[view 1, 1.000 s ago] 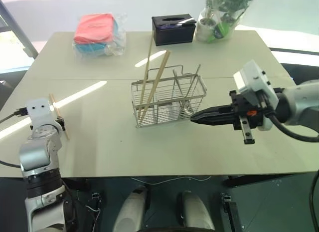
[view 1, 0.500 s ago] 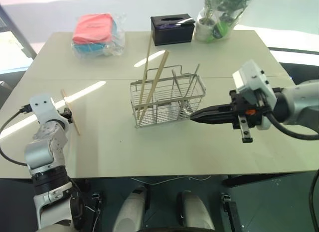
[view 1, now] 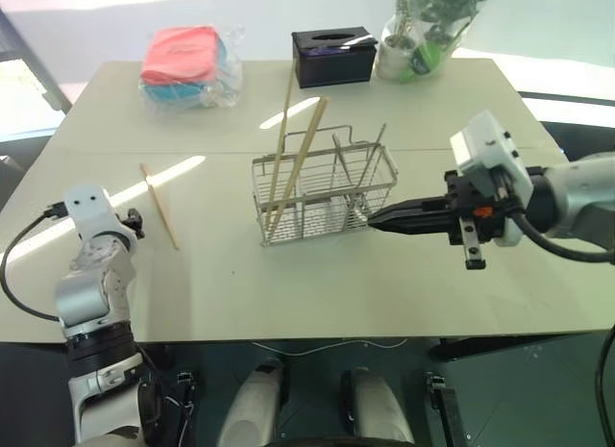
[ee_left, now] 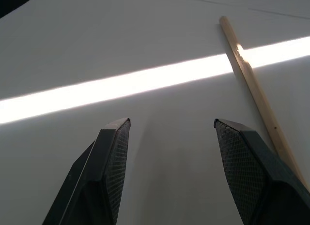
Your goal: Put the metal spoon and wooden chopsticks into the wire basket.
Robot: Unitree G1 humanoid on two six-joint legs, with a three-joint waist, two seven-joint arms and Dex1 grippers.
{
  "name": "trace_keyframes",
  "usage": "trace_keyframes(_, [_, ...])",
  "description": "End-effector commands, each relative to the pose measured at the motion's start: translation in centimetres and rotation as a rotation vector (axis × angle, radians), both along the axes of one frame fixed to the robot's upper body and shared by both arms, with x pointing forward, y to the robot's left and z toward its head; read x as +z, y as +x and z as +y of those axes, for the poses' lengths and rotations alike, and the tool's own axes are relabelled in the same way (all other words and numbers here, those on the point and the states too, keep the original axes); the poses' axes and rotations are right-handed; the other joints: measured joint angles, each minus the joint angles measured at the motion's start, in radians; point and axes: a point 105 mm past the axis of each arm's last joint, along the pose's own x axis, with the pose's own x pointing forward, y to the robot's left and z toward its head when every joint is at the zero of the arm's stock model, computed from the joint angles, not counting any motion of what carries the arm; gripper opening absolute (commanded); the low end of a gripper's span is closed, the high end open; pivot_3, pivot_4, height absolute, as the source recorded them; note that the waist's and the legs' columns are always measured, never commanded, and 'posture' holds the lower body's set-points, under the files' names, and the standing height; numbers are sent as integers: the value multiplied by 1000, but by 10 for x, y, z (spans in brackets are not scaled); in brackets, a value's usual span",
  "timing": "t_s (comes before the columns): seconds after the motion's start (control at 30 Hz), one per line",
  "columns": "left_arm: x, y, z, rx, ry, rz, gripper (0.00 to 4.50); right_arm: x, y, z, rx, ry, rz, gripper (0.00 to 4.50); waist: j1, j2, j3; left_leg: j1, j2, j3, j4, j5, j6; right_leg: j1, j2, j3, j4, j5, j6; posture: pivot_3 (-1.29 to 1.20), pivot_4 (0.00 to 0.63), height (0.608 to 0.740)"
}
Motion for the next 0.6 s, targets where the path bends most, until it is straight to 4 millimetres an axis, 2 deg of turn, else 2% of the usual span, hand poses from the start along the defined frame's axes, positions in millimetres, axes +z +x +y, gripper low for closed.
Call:
trace_keyframes(0.03, [22,8,-15,-75,15,-107,2908,6,-1,1,8,20,-37,0,0,0,0,0,0,0,0,0,0,0,0,0,0,0,0,0,150,740])
trace_keyframes(0.13, [23,20,-39,-175,-18,-140,2908,6,-1,0,4,22,-35,0,3,0,0,0,0,0,0,0,0,0,0,0,0,0,0,0,150,740])
trace_keyframes(0.33, [23,45,-72,-296,-87,-177,2908,4,0,1,1,31,-35,0,0,0,0,0,0,0,1,0,0,1,0,-1,0,0,1,0,150,740])
trace_keyframes(0.47, [12,55,-82,-327,-99,-127,2908,4,1,2,-7,34,-39,0,-2,0,0,0,0,0,1,1,2,1,1,-1,0,1,2,0,150,740])
trace_keyframes(0.6, [4,58,-84,-328,-75,-80,2908,4,1,0,-21,37,-43,0,-1,0,0,0,0,0,1,2,2,1,1,-1,1,1,2,0,150,740])
